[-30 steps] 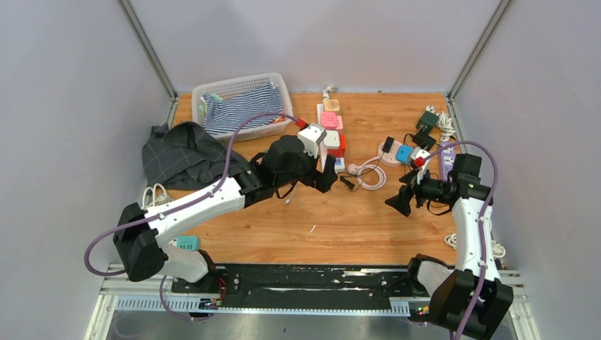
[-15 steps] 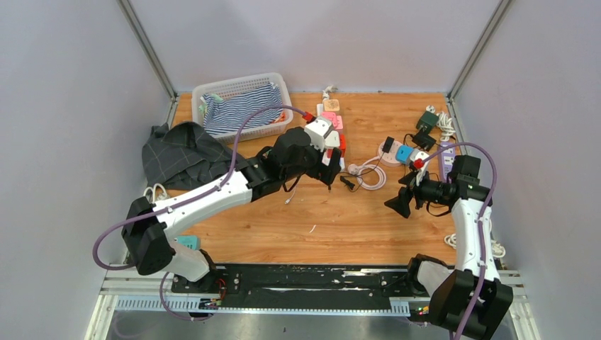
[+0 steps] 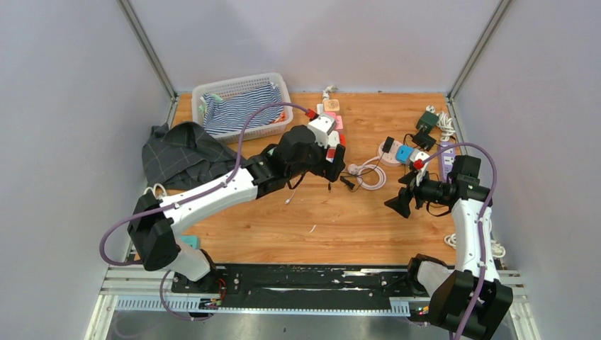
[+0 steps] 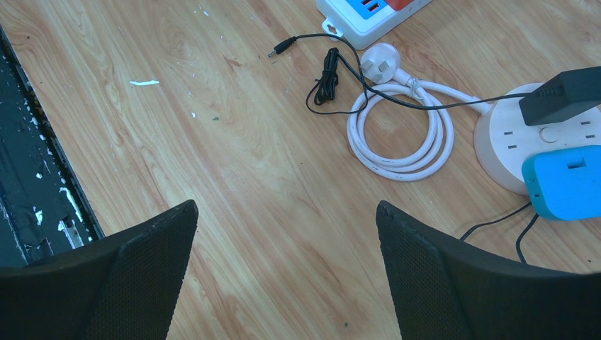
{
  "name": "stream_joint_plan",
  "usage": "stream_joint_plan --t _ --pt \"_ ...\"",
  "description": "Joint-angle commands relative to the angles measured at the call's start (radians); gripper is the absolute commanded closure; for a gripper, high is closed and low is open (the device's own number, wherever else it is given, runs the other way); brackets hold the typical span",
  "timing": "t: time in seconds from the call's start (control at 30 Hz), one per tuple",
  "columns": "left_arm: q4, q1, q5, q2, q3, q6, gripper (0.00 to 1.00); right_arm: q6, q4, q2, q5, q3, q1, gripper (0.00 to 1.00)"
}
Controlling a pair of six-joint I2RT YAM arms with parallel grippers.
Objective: Pull the plug off the socket
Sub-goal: Reset both arms
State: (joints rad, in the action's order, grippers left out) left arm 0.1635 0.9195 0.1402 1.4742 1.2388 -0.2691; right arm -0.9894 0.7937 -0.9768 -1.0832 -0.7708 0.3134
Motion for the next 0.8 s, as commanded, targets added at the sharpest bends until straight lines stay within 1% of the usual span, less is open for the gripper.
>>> stream_joint_plan --t 0.0,0.17,0.47,0.57,0.67,0.7,0.77 --pt "-0.010 0.006 -0.001 0.037 0.041 -0.021 0.00 -0.018 0.021 0.010 -0.028 0.010 -0.007 0.04" --pt "-0.011 0.009 -0.006 0.060 0.048 -0.027 0.00 -0.020 0.019 0.004 -0.024 0.010 -0.009 0.04" --pt "-0.026 0.011 0.037 0.075 0.044 -0.069 0.00 -0.018 0.015 -0.008 -0.013 0.013 -0.008 0.04" --pt "0.006 0.029 0.132 0.090 0.058 -0.081 0.00 -0.017 0.014 -0.008 -0.012 0.014 -0.009 0.04" --pt "0.067 0.067 0.293 0.122 0.098 -0.081 0.00 -0.017 0.012 -0.011 -0.009 0.015 -0.009 0.04" --pt "0.082 0.073 0.322 0.135 0.110 -0.081 0.00 -0.017 0.011 -0.012 -0.009 0.015 -0.009 0.04" --pt "0.095 0.079 0.333 0.150 0.124 -0.081 0.00 -0.017 0.012 -0.013 -0.006 0.015 -0.009 0.04"
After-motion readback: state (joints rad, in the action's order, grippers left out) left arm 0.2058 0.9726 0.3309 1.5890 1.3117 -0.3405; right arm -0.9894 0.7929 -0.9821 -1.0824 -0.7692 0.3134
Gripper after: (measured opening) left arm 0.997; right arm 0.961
